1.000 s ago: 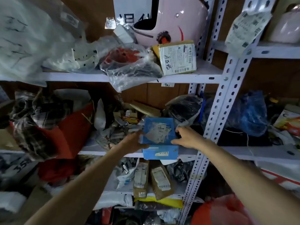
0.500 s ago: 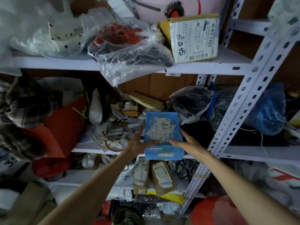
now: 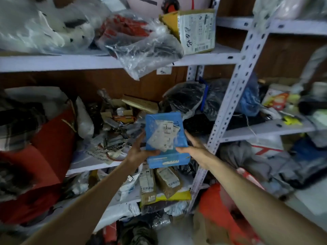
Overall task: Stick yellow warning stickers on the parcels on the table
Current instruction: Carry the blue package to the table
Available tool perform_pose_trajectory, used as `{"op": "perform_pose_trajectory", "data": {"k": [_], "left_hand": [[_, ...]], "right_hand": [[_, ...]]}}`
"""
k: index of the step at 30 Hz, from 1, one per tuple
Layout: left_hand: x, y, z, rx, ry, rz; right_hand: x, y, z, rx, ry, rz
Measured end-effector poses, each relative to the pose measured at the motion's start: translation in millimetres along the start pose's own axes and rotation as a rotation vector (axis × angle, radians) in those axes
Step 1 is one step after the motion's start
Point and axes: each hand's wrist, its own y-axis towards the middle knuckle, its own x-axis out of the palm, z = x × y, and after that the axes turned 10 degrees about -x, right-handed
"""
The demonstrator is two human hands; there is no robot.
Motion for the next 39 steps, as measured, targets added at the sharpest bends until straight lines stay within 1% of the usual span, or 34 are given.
{"op": "perform_pose_trajectory", "data": {"k": [4,7,9,11,15,18,21,24,28,32,35,39], "left_hand": [[-7,-22,-10,-0.034,0.031,-0.111],[6,-42,-9,0.014,0.067,-0.248],[24,-55,-9,0.039,0.121,-0.315],[48,-68,-6,0.042,0.177,-0.362],[107,-90,-6,0.064,0.201,-0.531],[163,-104,-6,0.067,0.227,-0.647],[230,-118,-12,0.077,0.289,-0.826],[305,-136,-21,0.093,0.361,-0.983],[403,-173,-36,0.171,0.444,-1.143],[489,-217,-51,0.135,0.519,-1.296],[548,-256,-60,0.142,0.567,-1.425],[612,-309,-77,0.152,0.644,-1.577]], "right_hand": [[18,-51,3,0.007,-0.013,0.143],[19,-95,1,-0.028,-0.029,0.258],[12,-127,0,-0.062,-0.022,0.343],[3,-161,-5,-0.057,-0.003,0.409],[-24,-224,-11,-0.083,-0.036,0.518],[-47,-275,-7,-0.096,-0.036,0.685],[-72,-330,2,-0.024,-0.011,0.92],[-102,-388,14,0.055,0.033,1.11],[-142,-465,29,0.071,0.047,1.33],[-174,-540,35,0.069,0.033,1.496],[-187,-591,39,0.044,0.043,1.619],[-195,-651,43,0.081,0.045,1.772]]}}
